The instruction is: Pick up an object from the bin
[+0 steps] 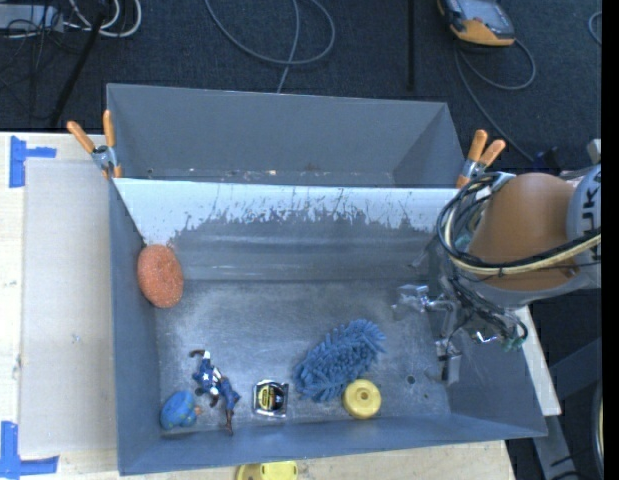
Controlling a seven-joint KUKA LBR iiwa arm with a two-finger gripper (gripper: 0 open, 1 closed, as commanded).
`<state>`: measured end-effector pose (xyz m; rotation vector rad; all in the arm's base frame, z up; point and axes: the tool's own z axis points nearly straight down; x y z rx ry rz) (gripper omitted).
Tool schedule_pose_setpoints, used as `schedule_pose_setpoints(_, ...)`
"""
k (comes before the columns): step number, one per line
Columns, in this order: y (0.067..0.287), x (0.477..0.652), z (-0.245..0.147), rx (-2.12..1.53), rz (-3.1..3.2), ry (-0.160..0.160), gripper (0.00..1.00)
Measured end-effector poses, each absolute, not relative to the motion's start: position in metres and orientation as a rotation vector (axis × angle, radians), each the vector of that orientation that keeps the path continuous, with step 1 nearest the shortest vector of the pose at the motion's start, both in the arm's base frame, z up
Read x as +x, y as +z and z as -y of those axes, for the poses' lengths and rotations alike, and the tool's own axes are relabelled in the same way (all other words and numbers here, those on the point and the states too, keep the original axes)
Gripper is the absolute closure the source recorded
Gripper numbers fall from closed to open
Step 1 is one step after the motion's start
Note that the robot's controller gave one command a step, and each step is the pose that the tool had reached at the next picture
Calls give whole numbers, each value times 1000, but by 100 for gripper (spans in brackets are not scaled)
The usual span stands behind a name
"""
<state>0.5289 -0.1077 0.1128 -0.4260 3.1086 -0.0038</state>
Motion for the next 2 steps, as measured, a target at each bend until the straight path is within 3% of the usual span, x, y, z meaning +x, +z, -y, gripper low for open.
schedule_pose_setpoints(1, 107, 525, 75, -529, -3098, 2, 0)
schedule_pose_setpoints(2, 109, 537, 42, -333, -3123, 1, 0)
